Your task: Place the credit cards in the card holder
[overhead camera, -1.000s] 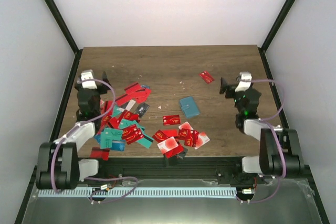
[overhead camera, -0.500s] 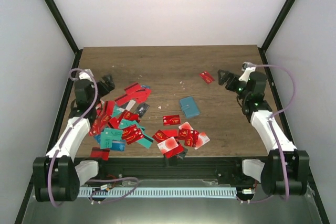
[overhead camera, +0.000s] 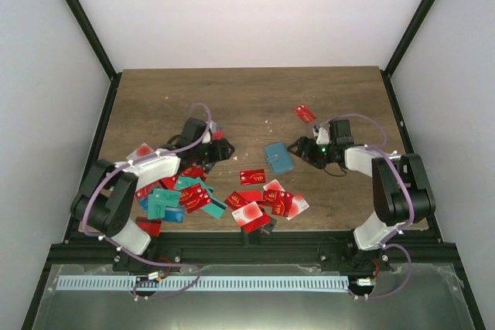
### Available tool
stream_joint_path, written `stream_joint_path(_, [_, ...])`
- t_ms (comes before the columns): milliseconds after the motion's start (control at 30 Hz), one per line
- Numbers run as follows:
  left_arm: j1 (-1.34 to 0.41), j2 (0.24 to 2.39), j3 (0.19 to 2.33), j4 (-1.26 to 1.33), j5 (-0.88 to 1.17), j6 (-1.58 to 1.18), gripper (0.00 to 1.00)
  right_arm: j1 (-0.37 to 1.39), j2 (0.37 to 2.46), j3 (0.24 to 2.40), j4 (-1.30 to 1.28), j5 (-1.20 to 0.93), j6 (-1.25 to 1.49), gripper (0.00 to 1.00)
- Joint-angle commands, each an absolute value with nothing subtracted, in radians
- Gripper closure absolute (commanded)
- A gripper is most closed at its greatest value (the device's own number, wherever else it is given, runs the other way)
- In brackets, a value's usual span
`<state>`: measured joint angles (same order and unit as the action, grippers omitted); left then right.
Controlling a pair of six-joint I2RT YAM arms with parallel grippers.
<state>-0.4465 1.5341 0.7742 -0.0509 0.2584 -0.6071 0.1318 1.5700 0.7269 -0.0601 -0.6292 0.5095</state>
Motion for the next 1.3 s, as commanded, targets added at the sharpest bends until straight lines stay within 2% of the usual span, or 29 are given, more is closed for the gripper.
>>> stream_joint_path(0, [-0.503, 1.653, 0.86, -0.014, 0.342, -0.63, 0.27, 0.147, 1.642, 0.774, -0.067, -0.699, 0.5, 0.2])
stream_joint_path(133, [-0.549, 1.745, 0.929, -0.007, 0.377, -0.627, 0.34, 0.15, 1.685, 0.768, -0.066, -0.732, 0.487, 0.29])
stream_joint_path(333, [-0.611, 1.872, 1.028, -0.001, 0.407, -0.627, 0.36, 0.164, 1.745, 0.751, -0.045, -0.814, 0.489, 0.43])
stream_joint_path(500, [-0.635, 1.969, 1.081, 0.041, 0.466, -0.633, 0.43, 0.165, 1.767, 0.738, -0.022, -0.823, 0.496, 0.51])
stream_joint_path(633, [-0.64, 2.03, 1.107, 0.07, 0.52, -0.637, 0.5, 0.164, 1.782, 0.733, 0.004, -0.858, 0.508, 0.61])
stream_joint_path(767, [-0.642, 2.052, 1.113, 0.09, 0.542, -0.639, 0.58, 0.165, 1.786, 0.721, 0.054, -0.913, 0.534, 0.77])
stream_joint_path(933, [-0.642, 2.039, 1.093, 0.112, 0.538, -0.637, 0.59, 0.165, 1.784, 0.719, 0.087, -0.955, 0.557, 0.98])
stream_joint_path(1100, [-0.641, 1.998, 1.056, 0.147, 0.537, -0.642, 0.57, 0.166, 1.761, 0.695, 0.126, -0.991, 0.584, 0.99])
stream_joint_path(1267, [-0.631, 1.894, 1.004, 0.143, 0.469, -0.624, 0.47, 0.166, 1.689, 0.659, 0.164, -1.001, 0.613, 0.99])
